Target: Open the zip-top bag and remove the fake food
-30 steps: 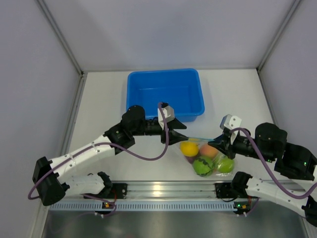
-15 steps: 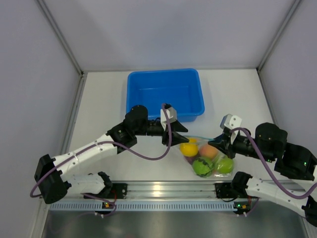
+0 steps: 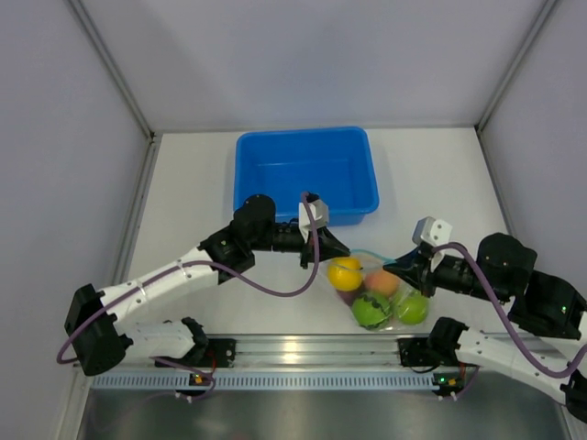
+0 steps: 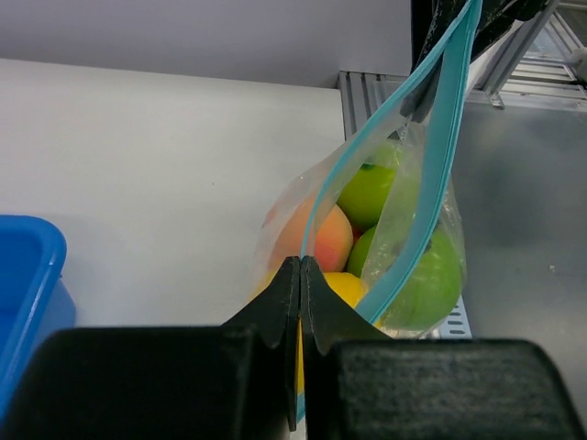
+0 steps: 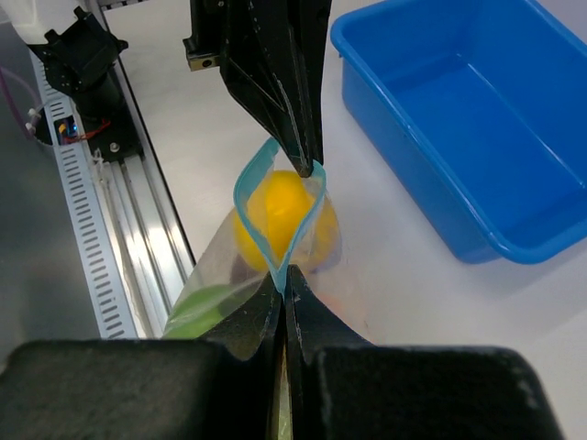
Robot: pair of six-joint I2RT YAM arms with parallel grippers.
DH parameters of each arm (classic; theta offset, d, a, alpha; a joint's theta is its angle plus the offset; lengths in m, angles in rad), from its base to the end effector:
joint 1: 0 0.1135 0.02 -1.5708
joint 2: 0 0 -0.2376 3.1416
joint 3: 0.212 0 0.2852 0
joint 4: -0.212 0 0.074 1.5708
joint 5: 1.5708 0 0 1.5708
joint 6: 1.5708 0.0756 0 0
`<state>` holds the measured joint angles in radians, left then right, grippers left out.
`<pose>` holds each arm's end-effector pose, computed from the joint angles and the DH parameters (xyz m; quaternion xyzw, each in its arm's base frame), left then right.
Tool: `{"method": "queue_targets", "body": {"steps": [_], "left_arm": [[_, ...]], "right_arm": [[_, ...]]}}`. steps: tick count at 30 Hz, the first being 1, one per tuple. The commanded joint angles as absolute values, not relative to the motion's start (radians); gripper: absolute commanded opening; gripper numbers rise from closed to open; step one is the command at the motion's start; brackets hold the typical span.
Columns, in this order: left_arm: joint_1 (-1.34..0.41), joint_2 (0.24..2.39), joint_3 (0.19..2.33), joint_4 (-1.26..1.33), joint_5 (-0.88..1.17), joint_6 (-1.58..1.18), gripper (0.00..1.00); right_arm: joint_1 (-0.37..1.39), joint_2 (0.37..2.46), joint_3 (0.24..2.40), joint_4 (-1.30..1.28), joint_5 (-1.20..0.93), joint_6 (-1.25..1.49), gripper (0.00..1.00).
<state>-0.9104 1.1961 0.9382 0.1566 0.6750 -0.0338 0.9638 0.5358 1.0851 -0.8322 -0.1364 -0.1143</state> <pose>0.1776 -0.3056 0.3081 0.4981 0.5397 -0.5065 0.4517 0.0858 0.1415 0.3900 -0.4447 0.6637 0.2965 0.5233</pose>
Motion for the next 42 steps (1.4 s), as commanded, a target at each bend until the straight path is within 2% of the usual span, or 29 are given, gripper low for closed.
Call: {"method": "queue_targets", "body": {"steps": [1,5,7,8,9,10,13,19,20,21,24,26,27,30,34,39,41,42], "left_arm": [[-0.911,1.181,0.917,0.198,0.68,-0.028,0.0],[-0.911,1.111,0.876,0.198,0.583,-0.046,0.0],[-0.911,1.082,0.855,0.198,0.47,-0.066,0.0],[-0.911,1.063,0.857,0.171,0.419,-0.072,0.0],[-0.913,1.065,0.873,0.131,0.36,-0.074,0.0],[-0.916,1.072,0.894,0.068,0.254,-0.071,0.0],[-0.916,1.111,0.966,-0.121,0.149,-0.084,0.0],[-0.916,1.039,0.934,-0.164,0.146,-0.198,0.0],[-0.916,1.034,0.934,-0.176,0.129,-0.215,0.0],[-0.916,1.031,0.94,-0.207,0.12,-0.247,0.0],[-0.916,1.005,0.943,-0.221,0.086,-0.343,0.0],[-0.916,0.982,0.943,-0.219,0.092,-0.403,0.0],[-0.916,0.98,0.946,-0.219,0.103,-0.452,0.0],[-0.933,0.979,0.979,-0.218,0.089,-0.503,0.0],[-0.985,0.98,1.003,-0.216,0.012,-0.525,0.0],[-1.023,0.963,1.0,-0.189,-0.087,-0.578,0.0],[-1.032,0.931,0.989,-0.189,-0.172,-0.607,0.0],[-1.032,0.911,0.974,-0.19,-0.199,-0.612,0.0]], "right_arm": [[0.953,0.528,1.078,-0.704,-0.138,-0.123,0.0],[0.953,0.54,1.06,-0.678,-0.077,-0.104,0.0],[0.953,0.557,1.048,-0.666,-0.039,-0.083,0.01],[0.953,0.563,1.043,-0.651,0.027,-0.071,0.04],[0.953,0.575,1.037,-0.641,0.072,-0.033,0.26],[0.953,0.581,1.028,-0.634,0.121,-0.011,0.27],[0.953,0.623,1.026,-0.637,0.23,0.055,0.22],[0.951,0.649,0.985,-0.6,0.304,0.21,0.3],[0.951,0.649,0.979,-0.598,0.334,0.257,0.35],[0.95,0.644,0.965,-0.597,0.344,0.353,0.48],[0.95,0.632,0.918,-0.575,0.362,0.591,0.55],[0.95,0.624,0.87,-0.491,0.3,0.699,0.66],[0.946,0.624,0.827,-0.451,0.273,0.754,0.79],[0.95,0.675,0.813,-0.362,0.229,0.819,0.79],[0.95,0.804,0.888,-0.38,0.212,0.793,0.74],[0.95,0.934,0.914,-0.406,0.268,0.761,0.3],[0.951,0.946,0.911,-0.422,0.287,0.755,0.17],[0.95,0.942,0.899,-0.432,0.297,0.752,0.14]]}}
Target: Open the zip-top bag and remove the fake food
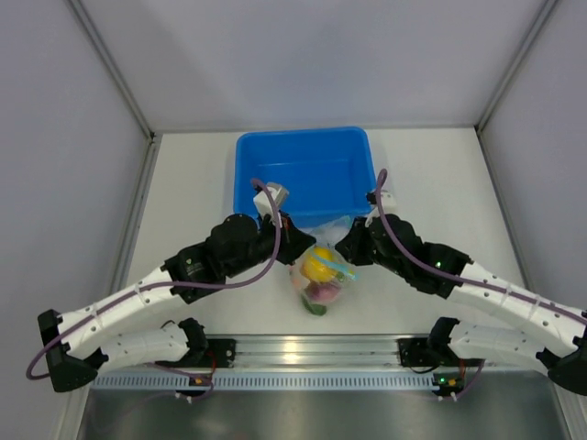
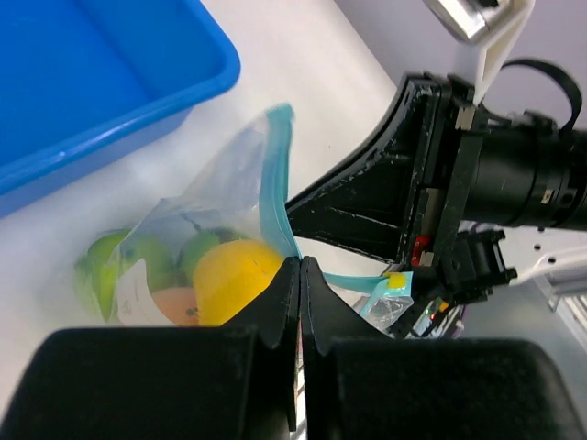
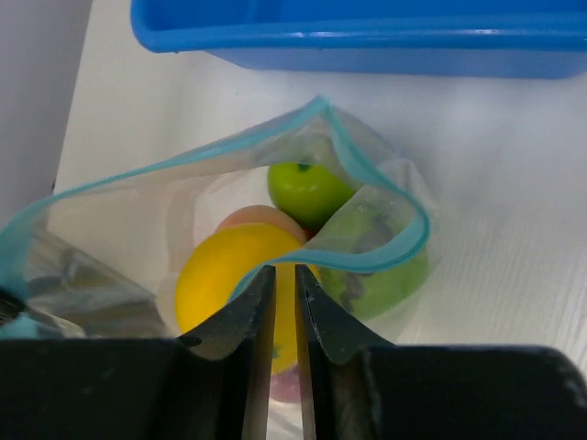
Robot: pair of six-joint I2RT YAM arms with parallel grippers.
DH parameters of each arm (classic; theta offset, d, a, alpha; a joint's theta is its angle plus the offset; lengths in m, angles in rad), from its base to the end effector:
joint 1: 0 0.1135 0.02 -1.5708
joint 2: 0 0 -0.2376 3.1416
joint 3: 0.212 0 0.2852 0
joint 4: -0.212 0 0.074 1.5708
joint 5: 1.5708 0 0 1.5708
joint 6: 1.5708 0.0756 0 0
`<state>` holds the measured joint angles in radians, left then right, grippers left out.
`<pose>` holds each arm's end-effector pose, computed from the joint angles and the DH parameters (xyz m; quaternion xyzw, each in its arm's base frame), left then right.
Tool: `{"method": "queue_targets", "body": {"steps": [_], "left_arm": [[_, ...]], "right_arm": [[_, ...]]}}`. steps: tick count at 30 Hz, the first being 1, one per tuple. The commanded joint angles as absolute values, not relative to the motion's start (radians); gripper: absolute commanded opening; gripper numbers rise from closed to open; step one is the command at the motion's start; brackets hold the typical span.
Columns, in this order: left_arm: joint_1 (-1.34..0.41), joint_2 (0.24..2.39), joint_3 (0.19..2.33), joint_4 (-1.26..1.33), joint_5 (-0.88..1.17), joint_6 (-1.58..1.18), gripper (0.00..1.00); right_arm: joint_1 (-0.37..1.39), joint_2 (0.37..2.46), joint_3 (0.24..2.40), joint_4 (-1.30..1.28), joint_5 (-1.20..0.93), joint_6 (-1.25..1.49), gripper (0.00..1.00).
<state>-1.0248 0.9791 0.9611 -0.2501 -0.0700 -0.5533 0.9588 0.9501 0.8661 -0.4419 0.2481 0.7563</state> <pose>0.1662 -0.2634 0.3261 0.1650 0.7777 -0.4104 0.4466 0.1830 0.2284 0.2693 -0.0255 0.8618 0.3043 0.4051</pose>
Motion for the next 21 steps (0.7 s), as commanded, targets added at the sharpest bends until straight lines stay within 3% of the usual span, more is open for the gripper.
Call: {"method": "queue_targets", "body": {"steps": [1,8,13,21], "left_arm": [[-1.034,0.898,0.966,-0.192,-0.234,-0.618,0.0],[-1.034,0.842,0.942,-0.204,-0.29,-0.6,0.0],[-1.034,0.839,0.943,-0.204,-0.27,-0.589,0.0],[-1.035,0.877,0.925,-0.204,-0.29,-0.62,0.0]], "right_arm": [[0.95,0.933,0.888,-0.437,0.325,0.75,0.14],[0.942,0.867,0.813,-0.492,0.4,0.694,0.07],[0.884,0.854,0.773,-0.488,0.356,0.678,0.16],[0.881,0.779,0.736,-0.338,0.232,0.739,0.46]]}}
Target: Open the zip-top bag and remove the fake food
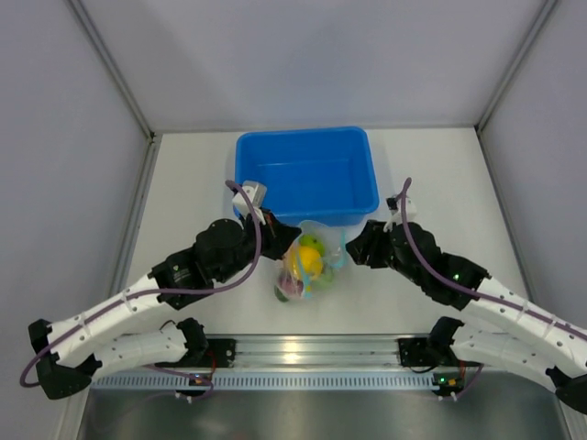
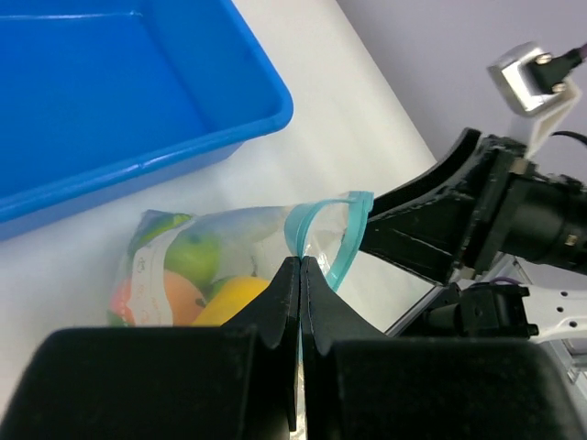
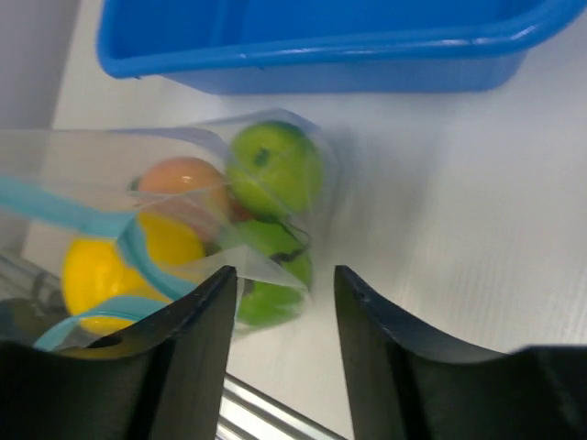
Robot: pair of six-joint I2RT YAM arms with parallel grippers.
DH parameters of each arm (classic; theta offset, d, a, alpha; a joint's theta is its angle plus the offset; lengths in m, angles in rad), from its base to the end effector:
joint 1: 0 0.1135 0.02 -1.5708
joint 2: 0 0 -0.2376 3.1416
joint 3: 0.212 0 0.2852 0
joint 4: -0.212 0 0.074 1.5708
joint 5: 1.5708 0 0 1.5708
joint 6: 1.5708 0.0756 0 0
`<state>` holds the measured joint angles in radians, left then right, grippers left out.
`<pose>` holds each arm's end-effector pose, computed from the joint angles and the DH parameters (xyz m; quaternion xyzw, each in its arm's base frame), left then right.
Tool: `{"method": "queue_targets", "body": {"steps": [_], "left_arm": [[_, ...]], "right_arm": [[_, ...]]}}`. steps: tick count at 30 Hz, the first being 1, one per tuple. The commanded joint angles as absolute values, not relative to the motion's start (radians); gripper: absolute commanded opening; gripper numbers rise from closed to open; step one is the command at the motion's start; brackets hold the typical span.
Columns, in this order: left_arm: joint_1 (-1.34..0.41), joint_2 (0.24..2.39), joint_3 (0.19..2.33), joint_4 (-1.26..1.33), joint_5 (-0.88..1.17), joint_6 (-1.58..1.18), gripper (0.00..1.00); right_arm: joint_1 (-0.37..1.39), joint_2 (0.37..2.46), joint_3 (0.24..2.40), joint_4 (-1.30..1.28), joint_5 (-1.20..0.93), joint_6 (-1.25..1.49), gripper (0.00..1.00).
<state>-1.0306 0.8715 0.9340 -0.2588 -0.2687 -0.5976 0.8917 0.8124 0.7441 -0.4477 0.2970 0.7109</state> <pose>0.1641 -0.2347 0.3440 0.0816 0.7664 -0.3860 0.5069 0.1843 0.1932 0.2546 -0.0030 0.8578 0.2686 0.4382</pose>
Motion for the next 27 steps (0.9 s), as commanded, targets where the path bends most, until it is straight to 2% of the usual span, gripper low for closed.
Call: {"method": "queue_targets", "body": {"steps": [1,5,11,18,27], "left_arm": [[-1.034,0.879,0.925,-0.203,-0.301,-0.626,0.0],[-1.042,0.899,0.919,-0.199,-0.348,-0.676,0.0],[-1.109,0.908,0.894,-0.183,-0.497,-0.75,0.0],[-1.134,0.89,0.858,-0.175,-0.623,-0.827,0.0],[-1.155,0.911,0.873,-0.166,-0.649,-0.854,0.0]], "right_arm": [[0.881,0.775,0.732,-0.327,0.204,0.748,0.51],[0.88,0.75,0.69,-0.276,0.161,0.819,0.59],[0.88,0.724,0.667,-0.34,0.251,0.868,0.66],[0.881,0.578,0.592,-0.322,0.246,0.9,0.64],[0.882,0.601,0.597,-0.293,0.158,0.904,0.64]]}}
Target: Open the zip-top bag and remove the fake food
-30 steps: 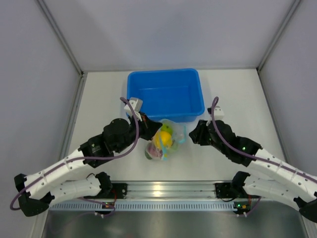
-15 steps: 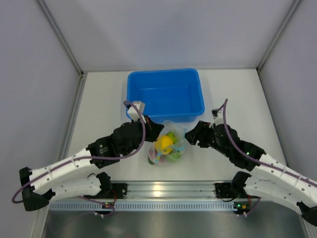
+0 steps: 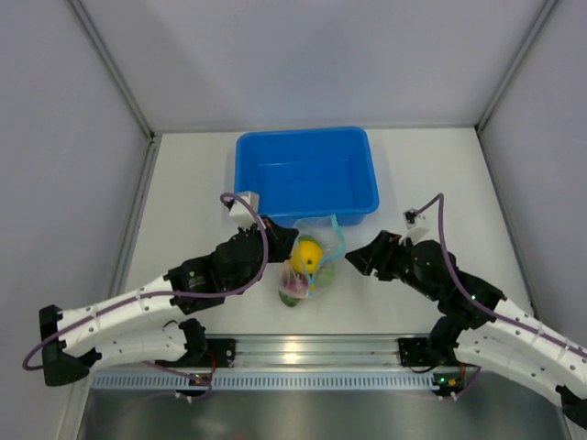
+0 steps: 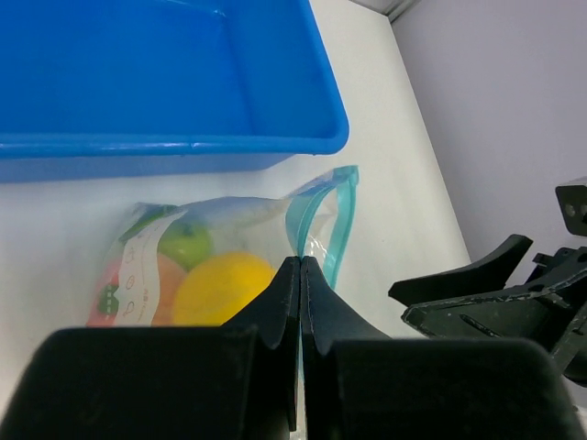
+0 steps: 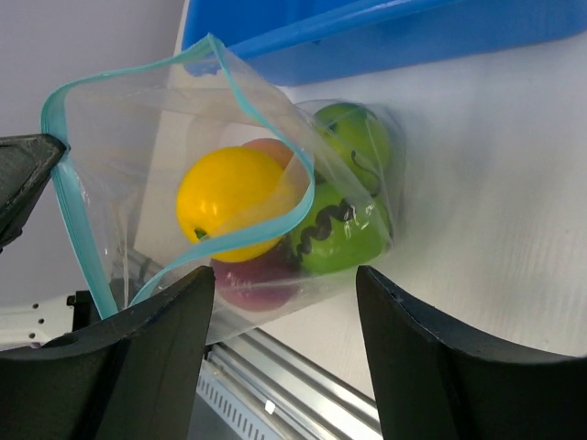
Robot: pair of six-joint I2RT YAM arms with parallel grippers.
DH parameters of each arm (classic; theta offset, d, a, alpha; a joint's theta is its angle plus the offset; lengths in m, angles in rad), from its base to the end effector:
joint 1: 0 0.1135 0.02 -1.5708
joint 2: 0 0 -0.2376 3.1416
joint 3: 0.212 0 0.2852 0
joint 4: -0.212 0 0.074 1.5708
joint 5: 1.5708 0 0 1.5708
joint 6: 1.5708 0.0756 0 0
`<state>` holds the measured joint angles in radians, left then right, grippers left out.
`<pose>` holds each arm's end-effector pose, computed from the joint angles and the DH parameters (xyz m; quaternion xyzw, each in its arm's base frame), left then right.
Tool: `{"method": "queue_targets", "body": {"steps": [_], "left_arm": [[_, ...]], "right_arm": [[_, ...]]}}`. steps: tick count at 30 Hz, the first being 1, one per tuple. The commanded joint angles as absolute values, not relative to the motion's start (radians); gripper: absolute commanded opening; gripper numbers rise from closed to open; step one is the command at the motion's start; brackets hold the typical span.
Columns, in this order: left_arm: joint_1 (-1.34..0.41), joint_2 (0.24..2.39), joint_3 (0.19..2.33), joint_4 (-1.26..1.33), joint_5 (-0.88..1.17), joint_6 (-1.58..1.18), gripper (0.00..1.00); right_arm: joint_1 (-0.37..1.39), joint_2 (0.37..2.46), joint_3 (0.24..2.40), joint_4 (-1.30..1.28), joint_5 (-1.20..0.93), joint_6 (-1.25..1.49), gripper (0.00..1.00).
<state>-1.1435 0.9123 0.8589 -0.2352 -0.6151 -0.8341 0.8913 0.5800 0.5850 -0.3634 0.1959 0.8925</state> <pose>0.1584 -0.2425 0.3078 -0.0612 0.7826 -0.3428 0.5160 0.1613 0.1763 0.2531 0.0562 0.8178 0.3908 0.4186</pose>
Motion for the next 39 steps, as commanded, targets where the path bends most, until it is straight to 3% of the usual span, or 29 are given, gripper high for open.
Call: {"method": "queue_targets", "body": {"steps": [1,12,27,33,39], "left_arm": [[-1.157,0.916,0.874,-0.16,-0.647,-0.859,0.0],[-1.18,0.957,0.865,-0.101,-0.606,-0.874,0.0],[-1.186,0.945,0.825,-0.098,-0.65,-0.91,0.0],[-1.189,0.954,0.819,-0.074,-0.641,-0.916,0.0],[-1.195,0.968,0.818,-0.06,-0.637,-0.92,0.0]], "right_arm": [[0.882,0.615,0.6,-0.285,0.156,0.902,0.64],[0.882,0.813,0.618,-0.147,0.187,0.923,0.64],[0.884,0.696,0.583,-0.156,0.259,0.96,0.63],[0.884,0.813,0.618,-0.157,0.238,0.963,0.65],[0.884,0.91,0.603,-0.025,0.207,0.989,0.58]]}}
